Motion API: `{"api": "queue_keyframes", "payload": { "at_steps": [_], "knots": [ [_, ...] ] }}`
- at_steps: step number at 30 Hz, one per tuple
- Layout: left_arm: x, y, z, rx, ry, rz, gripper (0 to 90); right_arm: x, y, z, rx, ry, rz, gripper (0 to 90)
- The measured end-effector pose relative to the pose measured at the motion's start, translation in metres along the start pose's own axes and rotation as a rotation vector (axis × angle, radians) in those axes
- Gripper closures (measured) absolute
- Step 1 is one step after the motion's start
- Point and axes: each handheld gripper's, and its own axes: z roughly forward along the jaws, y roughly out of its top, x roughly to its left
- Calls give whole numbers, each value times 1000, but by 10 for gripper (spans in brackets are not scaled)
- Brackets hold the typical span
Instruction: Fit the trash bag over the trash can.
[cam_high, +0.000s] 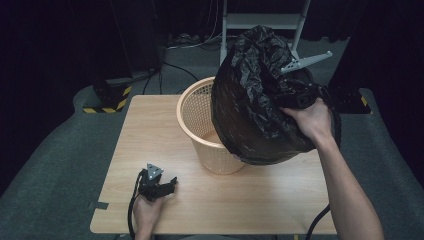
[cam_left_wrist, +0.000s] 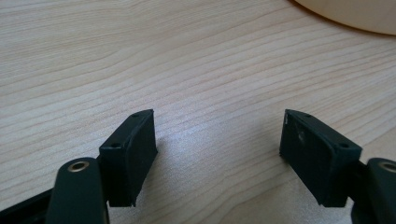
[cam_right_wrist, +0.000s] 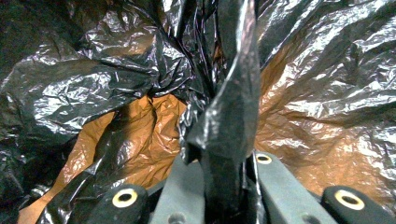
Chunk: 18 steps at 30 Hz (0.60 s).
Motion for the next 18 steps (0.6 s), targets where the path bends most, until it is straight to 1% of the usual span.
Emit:
{"api": "queue_keyframes", "payload": {
  "at_steps": [2, 5, 10, 11, 15, 18],
  "knots": [
    [0, 0, 0, 0, -1, 1, 271, 0, 1, 1, -6, 5, 2, 891],
    [0, 0, 0, 0, -1, 0, 271, 3, 3, 4, -2, 8, -6, 890],
    [0, 0, 0, 0, -1, 1, 271, 5, 6, 9, 2, 14, -3, 891],
    [0, 0, 0, 0, -1, 0, 271, 5, 6, 10, 3, 15, -11, 891],
    [0, 0, 0, 0, -1, 1, 271, 7, 8, 15, 11, 15, -15, 891],
    [0, 0, 0, 0, -1, 1, 271, 8, 10, 17, 6, 16, -19, 891]
  ]
}}
